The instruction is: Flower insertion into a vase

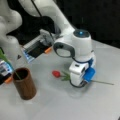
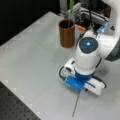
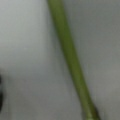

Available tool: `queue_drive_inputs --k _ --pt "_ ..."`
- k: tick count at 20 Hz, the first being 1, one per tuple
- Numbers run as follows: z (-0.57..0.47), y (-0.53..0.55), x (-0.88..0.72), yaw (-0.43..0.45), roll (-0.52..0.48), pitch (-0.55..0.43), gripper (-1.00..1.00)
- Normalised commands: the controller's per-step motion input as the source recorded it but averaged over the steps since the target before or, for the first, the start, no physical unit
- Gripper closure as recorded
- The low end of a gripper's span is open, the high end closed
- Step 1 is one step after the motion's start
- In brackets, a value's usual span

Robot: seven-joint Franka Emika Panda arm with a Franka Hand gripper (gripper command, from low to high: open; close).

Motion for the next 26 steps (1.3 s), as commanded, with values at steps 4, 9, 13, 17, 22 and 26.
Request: queue_drive_inputs --k 4,9,13,17,22,26 --pt "-0.34 0.05 0.10 0.042 -0.211 -0.014 1.00" --pt "-0.32 -0.05 0.10 0.046 -0.201 -0.007 1.00" --pt "-0.31 -0.05 0.12 0.050 -0.192 -0.009 1.00" --pt "-0.24 -0.03 0.12 0.041 -0.177 0.000 1.00" --pt "0.20 0.04 0.05 0.009 -0.141 0.091 1.00" --pt "0.85 0.02 -0.01 0.002 -0.129 0.196 1.00"
